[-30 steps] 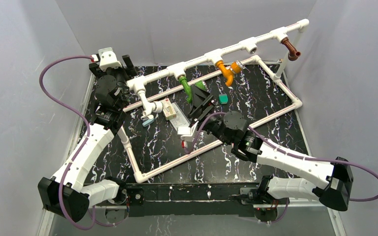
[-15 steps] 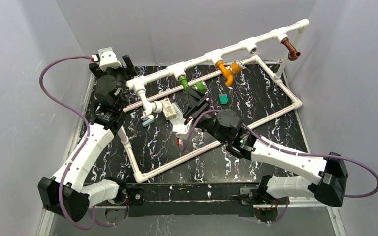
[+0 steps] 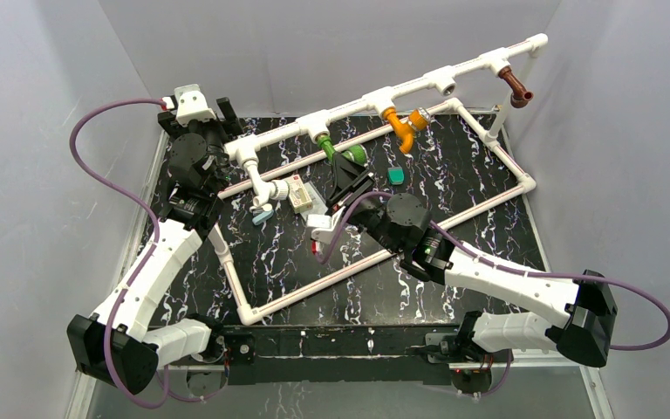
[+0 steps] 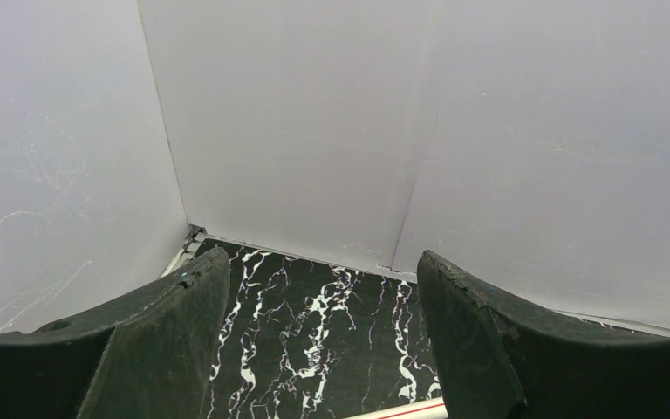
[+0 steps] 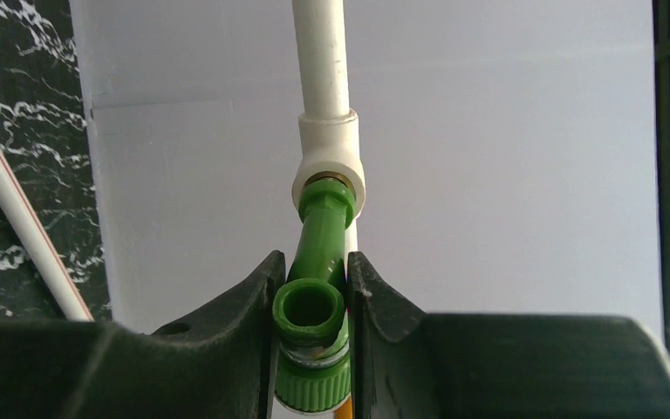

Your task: Install the water faucets

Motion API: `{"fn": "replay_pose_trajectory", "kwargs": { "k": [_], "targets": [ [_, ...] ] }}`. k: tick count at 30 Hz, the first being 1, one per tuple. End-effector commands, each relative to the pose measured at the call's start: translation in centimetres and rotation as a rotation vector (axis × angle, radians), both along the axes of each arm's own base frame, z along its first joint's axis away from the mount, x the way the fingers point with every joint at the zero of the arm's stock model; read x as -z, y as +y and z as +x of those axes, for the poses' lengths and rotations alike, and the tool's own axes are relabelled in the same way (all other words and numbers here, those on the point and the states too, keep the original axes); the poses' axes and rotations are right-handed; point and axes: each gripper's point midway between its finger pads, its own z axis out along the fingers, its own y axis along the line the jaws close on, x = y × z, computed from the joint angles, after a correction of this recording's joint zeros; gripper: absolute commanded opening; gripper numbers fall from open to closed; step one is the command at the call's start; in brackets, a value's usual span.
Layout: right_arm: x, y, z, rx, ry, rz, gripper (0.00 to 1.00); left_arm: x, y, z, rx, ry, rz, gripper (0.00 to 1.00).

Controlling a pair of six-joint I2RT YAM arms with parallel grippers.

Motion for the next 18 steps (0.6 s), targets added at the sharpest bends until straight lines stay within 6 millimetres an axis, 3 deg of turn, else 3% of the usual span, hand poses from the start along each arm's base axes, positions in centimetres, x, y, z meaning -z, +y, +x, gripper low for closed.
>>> {"fn": "replay_pose_trajectory", "kwargs": {
  "k": [1,18],
  "targets": [
    [-3.7,-0.5,0.0,-0.004,0.064,0.217,0.01,15.2,0.3,-1.4,0.012,0.492,0.198,0.76],
    [-6.9,0.9,-1.5,-0.244,0.579,0.848,0.01,14.8,0.3,-1.4,0.014,0.483,0.194,0.76]
  ]
}}
